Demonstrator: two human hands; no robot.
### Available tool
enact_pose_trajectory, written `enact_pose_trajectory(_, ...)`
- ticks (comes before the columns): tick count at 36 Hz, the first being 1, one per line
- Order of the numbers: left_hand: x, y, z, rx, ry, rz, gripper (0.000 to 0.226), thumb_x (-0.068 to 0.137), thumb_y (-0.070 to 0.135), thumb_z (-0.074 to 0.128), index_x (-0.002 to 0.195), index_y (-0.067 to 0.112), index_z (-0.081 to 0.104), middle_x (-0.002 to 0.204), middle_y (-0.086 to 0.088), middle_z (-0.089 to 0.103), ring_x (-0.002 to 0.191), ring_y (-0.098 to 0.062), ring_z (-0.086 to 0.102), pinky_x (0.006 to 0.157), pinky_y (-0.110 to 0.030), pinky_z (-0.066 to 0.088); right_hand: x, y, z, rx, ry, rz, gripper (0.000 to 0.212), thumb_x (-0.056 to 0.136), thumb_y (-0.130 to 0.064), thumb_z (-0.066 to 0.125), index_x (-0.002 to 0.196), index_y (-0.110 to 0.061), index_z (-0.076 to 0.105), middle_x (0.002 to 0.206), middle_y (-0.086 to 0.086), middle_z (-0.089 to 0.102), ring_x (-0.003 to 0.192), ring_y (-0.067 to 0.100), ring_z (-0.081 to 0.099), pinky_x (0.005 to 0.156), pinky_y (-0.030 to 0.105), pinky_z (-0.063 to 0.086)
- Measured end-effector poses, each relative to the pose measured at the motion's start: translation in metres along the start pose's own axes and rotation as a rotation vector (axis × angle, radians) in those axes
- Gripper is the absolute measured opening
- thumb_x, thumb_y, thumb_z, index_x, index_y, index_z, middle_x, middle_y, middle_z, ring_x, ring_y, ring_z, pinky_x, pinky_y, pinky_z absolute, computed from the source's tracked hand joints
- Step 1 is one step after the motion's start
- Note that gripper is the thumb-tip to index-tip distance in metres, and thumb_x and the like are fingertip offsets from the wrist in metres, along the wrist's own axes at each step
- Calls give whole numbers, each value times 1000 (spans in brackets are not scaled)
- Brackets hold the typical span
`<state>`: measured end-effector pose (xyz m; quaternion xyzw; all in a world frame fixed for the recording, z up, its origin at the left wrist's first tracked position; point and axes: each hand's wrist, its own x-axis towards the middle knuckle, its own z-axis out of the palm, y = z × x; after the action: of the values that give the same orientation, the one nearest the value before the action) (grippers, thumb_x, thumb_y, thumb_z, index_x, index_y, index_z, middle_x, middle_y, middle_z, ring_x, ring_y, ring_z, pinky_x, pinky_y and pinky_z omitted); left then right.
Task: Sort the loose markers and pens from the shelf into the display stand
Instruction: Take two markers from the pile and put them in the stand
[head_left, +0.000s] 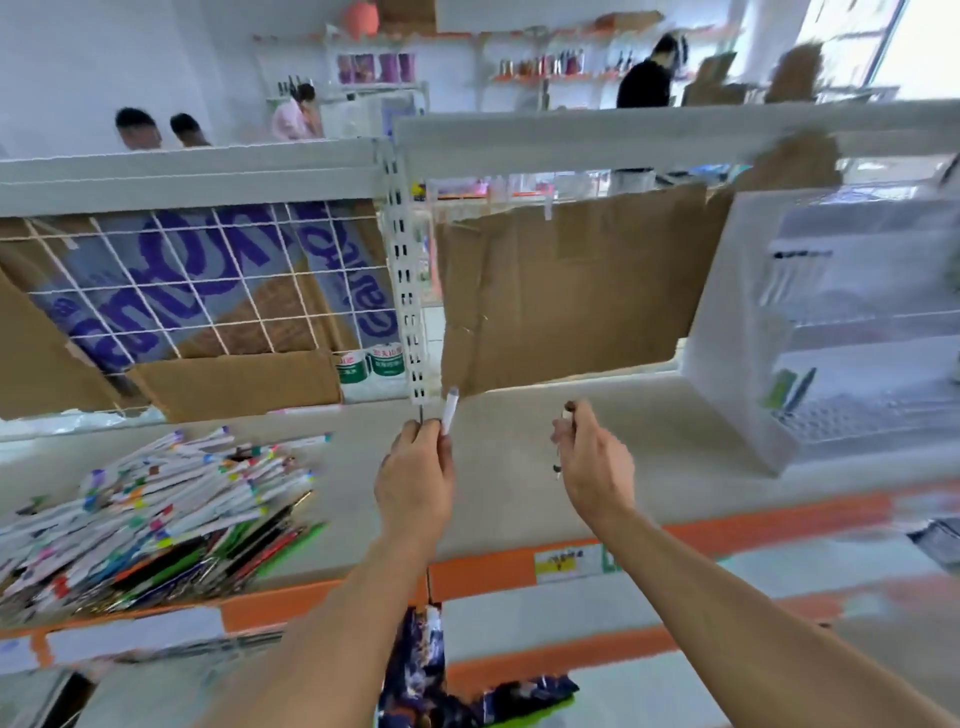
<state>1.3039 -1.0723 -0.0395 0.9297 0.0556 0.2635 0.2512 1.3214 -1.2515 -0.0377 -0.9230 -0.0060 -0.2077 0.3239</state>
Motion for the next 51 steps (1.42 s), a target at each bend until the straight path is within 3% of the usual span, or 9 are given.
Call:
enact_pose_trajectory(6, -23, 73, 36, -69, -42, 91, 15, 95, 15, 51, 96, 4, 61, 93, -15, 57, 76, -39, 58, 56, -36, 33, -7, 70, -71, -51, 79, 85, 27, 102, -24, 31, 114, -4, 45, 90, 19, 66, 84, 42, 59, 61, 36, 29)
enact_pose_trajectory(12, -43, 158, 69, -116, -50, 100, 16, 96, 18, 49, 97, 6, 60, 96, -16, 58, 77, -41, 59, 55, -38, 34, -1, 138, -135, -26, 79, 176, 18, 100, -13, 32, 113, -6, 44, 95, 18, 63, 82, 37, 59, 62, 37, 37)
enact_pose_trajectory(15, -46, 192, 85, -165, -52, 124, 16, 96, 19, 46, 101, 9, 58, 100, -12, 59, 83, -39, 59, 59, -39, 40, 4, 164, -167, -57, 100, 183, 5, 97, -9, 40, 97, -13, 42, 89, 11, 60, 77, 31, 57, 60, 32, 32)
enact_pose_trajectory(21, -40, 252, 110, -239, -53, 152, 19, 99, 20, 41, 103, 10, 56, 101, -8, 58, 84, -36, 57, 61, -37, 37, 29, 202, -213, -151, 225, 162, 6, 95, -19, 54, 94, -12, 54, 84, 2, 55, 71, 24, 49, 57, 31, 30)
enact_pose_trajectory(29, 6, 306, 142, -355, -31, 257, 15, 98, 14, 43, 95, 6, 55, 94, -10, 51, 74, -33, 53, 59, -32, 29, 89, 228, -243, -132, 386, 160, 13, 96, -20, 53, 96, -8, 59, 89, 0, 49, 68, 22, 44, 49, 26, 22)
enact_pose_trajectory(39, 65, 363, 159, -411, 89, 256, 17, 97, 11, 45, 99, 1, 59, 97, -11, 55, 66, -19, 43, 58, -28, 29, 170, 246, -262, -84, 500, 151, 10, 98, -20, 46, 89, -15, 46, 79, 2, 60, 67, 27, 54, 52, 32, 37)
enact_pose_trajectory(45, 86, 393, 163, -405, 124, 238, 21, 97, 19, 46, 107, 6, 60, 101, -7, 57, 73, -16, 45, 60, -26, 32, 216, 253, -266, 24, 435, 51, 3, 95, -14, 49, 94, -12, 47, 80, 6, 63, 69, 30, 57, 56, 34, 45)
enact_pose_trajectory(49, 86, 413, 171, -373, 156, 197, 22, 98, 20, 46, 107, 5, 59, 101, -7, 57, 73, -13, 43, 52, -14, 25, 233, 256, -269, 53, 318, -28, 8, 95, -13, 50, 92, -15, 42, 75, 1, 51, 65, 22, 47, 48, 26, 28)
enact_pose_trajectory(51, 85, 420, 176, -360, 160, 177, 23, 97, 20, 47, 109, 5, 59, 102, -7, 57, 75, -12, 44, 53, -11, 25, 240, 259, -268, 82, 263, -70, 4, 95, -14, 49, 94, -14, 45, 77, 2, 52, 66, 23, 49, 51, 29, 34)
